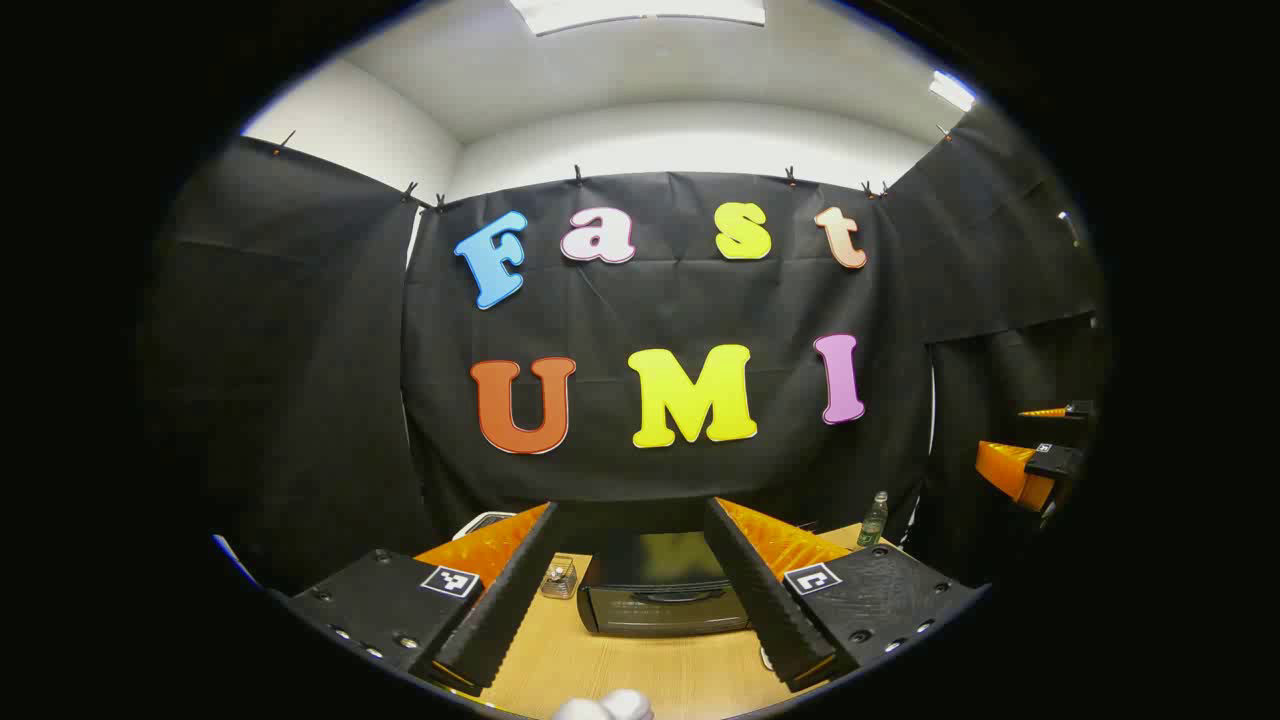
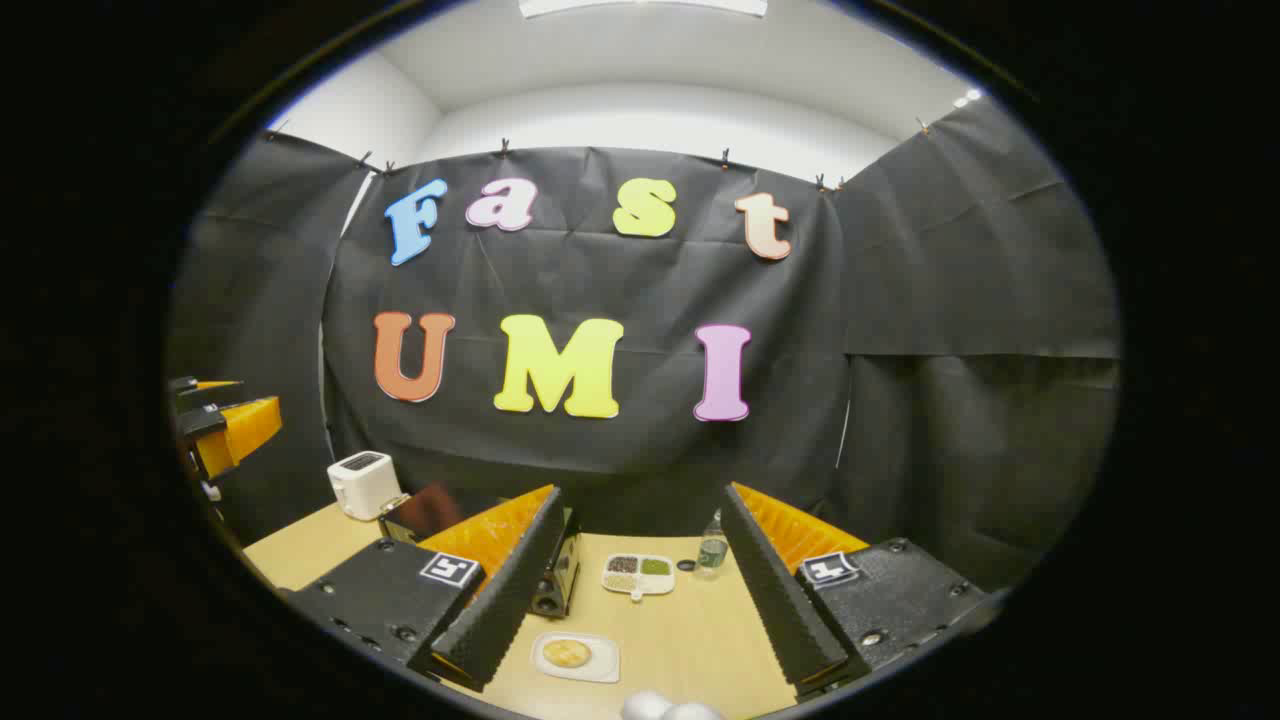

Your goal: Open the electric oven with the left hand, put the food in, and close the electric oven.

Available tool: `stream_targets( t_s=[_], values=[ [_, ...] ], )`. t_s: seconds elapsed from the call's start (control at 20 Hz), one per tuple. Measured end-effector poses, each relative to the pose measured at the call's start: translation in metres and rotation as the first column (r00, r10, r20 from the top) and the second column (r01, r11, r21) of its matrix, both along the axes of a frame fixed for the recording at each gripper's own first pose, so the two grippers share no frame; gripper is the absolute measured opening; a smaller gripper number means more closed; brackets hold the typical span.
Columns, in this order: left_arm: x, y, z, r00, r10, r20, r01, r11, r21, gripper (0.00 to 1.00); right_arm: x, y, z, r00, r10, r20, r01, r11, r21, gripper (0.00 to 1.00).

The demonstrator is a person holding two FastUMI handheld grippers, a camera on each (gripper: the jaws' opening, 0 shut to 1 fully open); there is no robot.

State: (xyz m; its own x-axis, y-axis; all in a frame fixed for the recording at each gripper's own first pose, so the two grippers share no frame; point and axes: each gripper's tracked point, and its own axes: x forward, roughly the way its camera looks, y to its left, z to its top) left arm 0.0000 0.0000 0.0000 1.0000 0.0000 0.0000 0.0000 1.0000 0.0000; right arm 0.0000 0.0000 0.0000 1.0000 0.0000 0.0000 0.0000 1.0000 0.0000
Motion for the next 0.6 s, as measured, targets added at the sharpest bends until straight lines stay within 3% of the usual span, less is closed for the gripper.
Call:
stream_targets(
  t_s=[0.35, 0.5, 0.55, 0.6],
  values=[
    [0.0039, -0.0024, -0.0012, 1.000, 0.007, 0.003, -0.007, 1.000, 0.010, 0.88, 0.0027, -0.0009, 0.0047, 1.000, 0.006, 0.016, -0.005, 1.000, -0.017, 1.00],
    [0.0061, 0.0001, -0.0008, 1.000, 0.013, 0.005, -0.013, 1.000, 0.015, 0.95, 0.0045, -0.0011, 0.0037, 1.000, 0.010, 0.012, -0.010, 1.000, -0.004, 1.00],
    [0.0066, -0.0002, -0.0013, 1.000, 0.013, 0.004, -0.013, 1.000, 0.020, 0.88, 0.0056, -0.0028, 0.0027, 1.000, 0.007, 0.014, -0.006, 1.000, -0.007, 1.00],
    [0.0069, 0.0005, -0.0003, 1.000, 0.015, 0.007, -0.015, 1.000, 0.027, 0.88, 0.0063, -0.0031, 0.0028, 1.000, 0.004, 0.014, -0.004, 1.000, -0.010, 1.00]
  ],
)
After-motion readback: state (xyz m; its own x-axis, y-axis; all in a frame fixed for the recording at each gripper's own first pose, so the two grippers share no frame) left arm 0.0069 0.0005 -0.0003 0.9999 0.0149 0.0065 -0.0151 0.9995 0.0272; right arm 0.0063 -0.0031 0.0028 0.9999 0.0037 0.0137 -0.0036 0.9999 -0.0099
